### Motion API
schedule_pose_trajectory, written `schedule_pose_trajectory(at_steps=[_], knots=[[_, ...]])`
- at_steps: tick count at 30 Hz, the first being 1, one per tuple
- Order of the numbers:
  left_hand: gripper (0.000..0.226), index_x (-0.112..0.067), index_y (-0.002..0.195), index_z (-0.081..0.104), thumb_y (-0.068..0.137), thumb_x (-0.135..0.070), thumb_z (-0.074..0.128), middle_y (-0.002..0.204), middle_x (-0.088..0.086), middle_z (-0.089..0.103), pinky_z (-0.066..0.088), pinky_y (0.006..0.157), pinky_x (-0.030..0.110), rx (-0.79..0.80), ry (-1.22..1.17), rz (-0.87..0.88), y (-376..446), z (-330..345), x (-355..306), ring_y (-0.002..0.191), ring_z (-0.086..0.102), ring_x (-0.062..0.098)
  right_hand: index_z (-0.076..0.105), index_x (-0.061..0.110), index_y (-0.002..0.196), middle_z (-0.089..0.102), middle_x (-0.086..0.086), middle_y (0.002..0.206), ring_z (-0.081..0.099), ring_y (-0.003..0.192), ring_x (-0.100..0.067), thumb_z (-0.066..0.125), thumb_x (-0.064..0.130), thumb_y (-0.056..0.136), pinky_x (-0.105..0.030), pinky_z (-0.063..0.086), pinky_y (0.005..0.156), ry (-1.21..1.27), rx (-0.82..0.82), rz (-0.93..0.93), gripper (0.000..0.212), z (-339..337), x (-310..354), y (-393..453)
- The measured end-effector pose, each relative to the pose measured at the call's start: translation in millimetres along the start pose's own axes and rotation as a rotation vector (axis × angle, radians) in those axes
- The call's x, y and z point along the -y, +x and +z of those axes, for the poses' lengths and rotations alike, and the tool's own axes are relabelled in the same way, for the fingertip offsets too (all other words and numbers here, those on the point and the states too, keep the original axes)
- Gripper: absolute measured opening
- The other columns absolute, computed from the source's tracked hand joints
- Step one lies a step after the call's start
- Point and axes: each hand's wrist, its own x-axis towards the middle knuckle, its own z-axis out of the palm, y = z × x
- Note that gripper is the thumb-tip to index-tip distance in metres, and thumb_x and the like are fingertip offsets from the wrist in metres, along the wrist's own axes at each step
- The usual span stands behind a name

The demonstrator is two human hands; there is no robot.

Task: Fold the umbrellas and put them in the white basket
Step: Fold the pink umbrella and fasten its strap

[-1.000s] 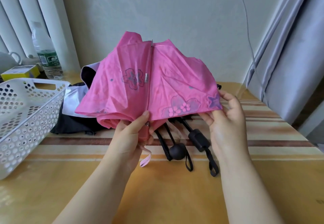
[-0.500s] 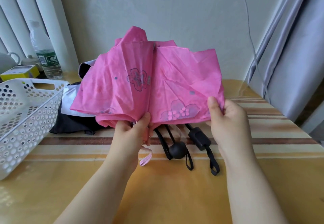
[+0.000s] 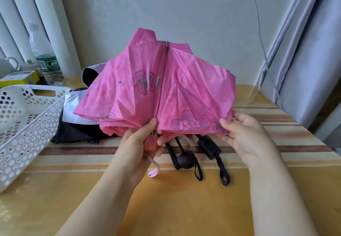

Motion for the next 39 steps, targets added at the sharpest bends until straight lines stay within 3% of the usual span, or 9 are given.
schedule_pose_trajectory(at_steps=[3,8,14,16,19,24,33,36,39], knots=[[0.017,-0.006,0.072,0.052,0.079,-0.012,0.066,0.061,0.003,0.044,0.035,0.039,0.022,0.032,0.018,-0.044,0,0,2,0.045,0.042,0.012,0.066,0.011,0.103,0.075,-0.006,0.096,0.073,0.081,-0.017,0.066,0.02,0.086,-0.034,0.057,0.072,0.099,0.099,0.097,0.019,-3,2,0],[0.023,-0.012,0.056,0.059,0.073,-0.026,0.067,0.054,0.003,0.045,0.03,0.037,0.021,0.023,0.127,-0.119,-1,-1,9,0.044,0.041,0.014,0.067,0.018,0.091,0.069,-0.018,0.107,0.066,0.101,-0.036,0.06,0.032,0.094,-0.057,0.053,0.089,-0.014,-0.209,-0.054,0.016,-6,-6,8],[0.018,-0.01,0.062,0.052,0.075,-0.018,0.062,0.056,0.001,0.042,0.032,0.033,0.019,-0.013,-0.003,-0.131,-6,9,4,0.042,0.041,0.011,0.052,0.019,0.076,0.05,-0.003,0.065,0.045,0.057,-0.019,0.036,0.037,0.103,-0.032,0.043,0.056,-0.203,-0.472,-0.385,0.035,-3,-6,3],[0.022,-0.013,0.054,0.055,0.075,-0.02,0.059,0.054,0.0,0.041,0.032,0.032,0.018,0.007,-0.054,-0.167,-7,10,3,0.04,0.039,0.01,0.063,0.027,0.092,0.067,-0.01,0.101,0.062,0.083,-0.023,0.037,0.041,0.102,-0.045,0.056,0.082,-0.07,-0.429,-0.316,0.031,-4,-4,6],[0.029,-0.016,0.048,0.058,0.077,-0.019,0.059,0.054,-0.002,0.04,0.031,0.031,0.016,0.05,-0.138,-0.211,-7,10,3,0.039,0.038,0.009,0.057,0.023,0.129,0.061,-0.003,0.131,0.056,0.121,-0.024,0.043,0.044,0.1,-0.051,0.047,0.101,-0.058,-0.283,-0.1,0.038,-10,-9,11],[0.025,-0.015,0.055,0.061,0.063,-0.024,0.082,0.057,-0.001,0.041,0.036,0.033,0.018,0.123,-0.106,-0.176,-4,4,2,0.042,0.042,0.009,0.068,0.021,0.085,0.063,-0.024,0.114,0.062,0.106,-0.041,0.066,0.083,0.053,-0.062,0.05,0.091,-0.075,-0.202,-0.07,0.071,-11,-5,8],[0.023,-0.013,0.056,0.056,0.074,-0.009,0.07,0.055,0.002,0.041,0.03,0.035,0.02,0.069,0.07,-0.14,-6,7,5,0.043,0.041,0.012,0.067,0.033,0.083,0.07,0.004,0.101,0.065,0.104,-0.021,0.061,0.048,0.089,-0.044,0.052,0.095,0.027,-0.212,-0.145,0.017,-13,-2,5],[0.022,-0.01,0.057,0.051,0.075,-0.012,0.064,0.053,0.003,0.04,0.029,0.035,0.02,0.046,0.073,-0.14,-8,10,5,0.04,0.04,0.013,0.064,0.027,0.109,0.059,0.018,0.093,0.062,0.099,-0.012,0.042,0.045,0.1,-0.025,0.051,0.079,-0.002,-0.328,-0.183,0.03,-16,2,3],[0.021,-0.009,0.061,0.048,0.076,-0.013,0.063,0.054,0.003,0.04,0.031,0.034,0.019,0.041,0.017,-0.163,-8,11,4,0.04,0.04,0.013,0.055,0.015,0.126,0.065,0.0,0.112,0.064,0.097,-0.017,0.035,0.047,0.101,-0.028,0.057,0.079,-0.019,-0.387,-0.111,0.045,-21,0,5]])
